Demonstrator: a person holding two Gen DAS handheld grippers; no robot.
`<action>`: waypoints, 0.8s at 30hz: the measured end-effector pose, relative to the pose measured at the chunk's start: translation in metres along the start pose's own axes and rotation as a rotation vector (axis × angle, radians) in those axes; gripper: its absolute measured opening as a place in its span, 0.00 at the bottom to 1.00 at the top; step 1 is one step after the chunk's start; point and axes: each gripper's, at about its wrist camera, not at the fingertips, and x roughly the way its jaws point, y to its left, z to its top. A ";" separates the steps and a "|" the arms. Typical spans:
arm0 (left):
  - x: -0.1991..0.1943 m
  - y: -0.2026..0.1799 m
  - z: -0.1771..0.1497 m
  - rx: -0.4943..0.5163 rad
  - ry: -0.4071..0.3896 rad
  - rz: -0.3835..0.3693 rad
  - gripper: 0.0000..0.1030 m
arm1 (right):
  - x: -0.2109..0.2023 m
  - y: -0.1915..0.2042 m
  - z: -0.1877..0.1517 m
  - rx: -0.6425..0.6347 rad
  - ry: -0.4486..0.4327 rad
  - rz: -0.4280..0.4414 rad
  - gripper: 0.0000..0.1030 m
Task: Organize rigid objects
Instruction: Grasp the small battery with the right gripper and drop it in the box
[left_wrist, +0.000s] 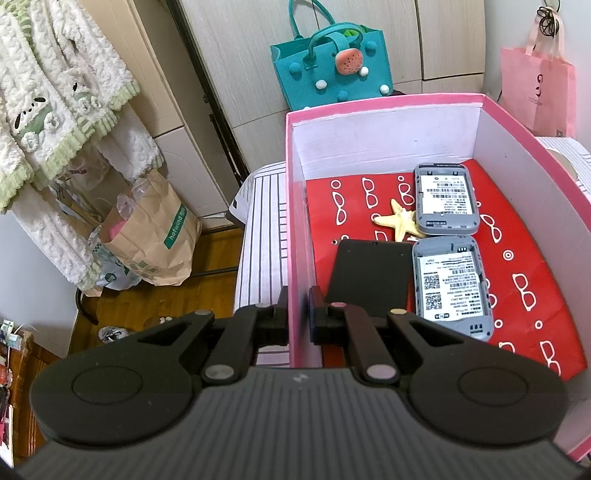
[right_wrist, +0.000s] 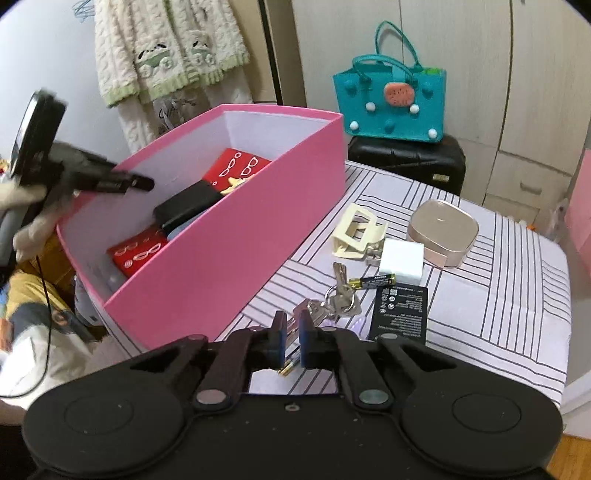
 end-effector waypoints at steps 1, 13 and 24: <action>0.000 0.000 0.000 0.001 0.000 0.000 0.07 | 0.001 0.005 -0.002 -0.017 0.006 -0.022 0.08; 0.000 0.000 -0.001 0.000 -0.007 -0.002 0.07 | 0.042 0.000 -0.013 0.111 0.124 -0.007 0.19; 0.000 -0.001 -0.001 0.003 -0.008 0.000 0.07 | 0.034 0.015 -0.005 -0.011 0.023 -0.079 0.10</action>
